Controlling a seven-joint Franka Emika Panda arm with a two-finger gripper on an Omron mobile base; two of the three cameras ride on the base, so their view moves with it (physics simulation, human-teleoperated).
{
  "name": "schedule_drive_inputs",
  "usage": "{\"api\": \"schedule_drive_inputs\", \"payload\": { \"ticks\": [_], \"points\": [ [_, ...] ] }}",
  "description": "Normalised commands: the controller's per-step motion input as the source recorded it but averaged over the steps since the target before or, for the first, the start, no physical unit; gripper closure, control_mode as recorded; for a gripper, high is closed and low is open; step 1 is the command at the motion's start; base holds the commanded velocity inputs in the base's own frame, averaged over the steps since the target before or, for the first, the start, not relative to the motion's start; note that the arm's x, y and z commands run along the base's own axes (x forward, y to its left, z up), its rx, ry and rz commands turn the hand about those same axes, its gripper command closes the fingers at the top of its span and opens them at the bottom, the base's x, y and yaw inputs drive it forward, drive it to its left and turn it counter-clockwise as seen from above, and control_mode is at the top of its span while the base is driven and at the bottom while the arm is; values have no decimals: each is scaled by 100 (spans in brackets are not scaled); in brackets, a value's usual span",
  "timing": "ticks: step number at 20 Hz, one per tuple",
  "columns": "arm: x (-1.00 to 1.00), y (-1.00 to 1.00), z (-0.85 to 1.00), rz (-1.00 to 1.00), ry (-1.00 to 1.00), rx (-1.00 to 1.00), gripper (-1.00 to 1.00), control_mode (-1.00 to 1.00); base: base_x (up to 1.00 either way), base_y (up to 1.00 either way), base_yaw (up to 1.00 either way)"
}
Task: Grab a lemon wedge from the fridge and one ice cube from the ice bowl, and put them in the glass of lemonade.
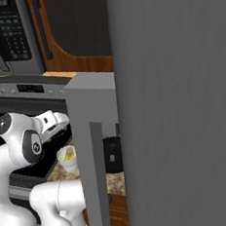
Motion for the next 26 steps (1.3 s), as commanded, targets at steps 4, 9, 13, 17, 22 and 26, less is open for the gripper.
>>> {"api": "schedule_drive_inputs", "payload": {
  "ticks": [4, 9, 13, 17, 22, 26],
  "points": [
    [-91, -72, 26, 0, -51, 21, -100, -100, 0, 0, 0],
    [-45, -89, -47, 4, -20, 14, -100, -100, 0, 0, 0],
    [-57, -98, -16, 7, -31, 11, -100, -100, 0, 0, 0],
    [-66, -30, 89, 0, -44, 11, -100, -100, 0, 0, 0],
    [-48, 25, 58, 2, -28, -3, -100, -100, 0, 0, 0],
    [0, 0, 0, 0, -1, 0, -100, -100, 0, 0, 0]
  ]
}}
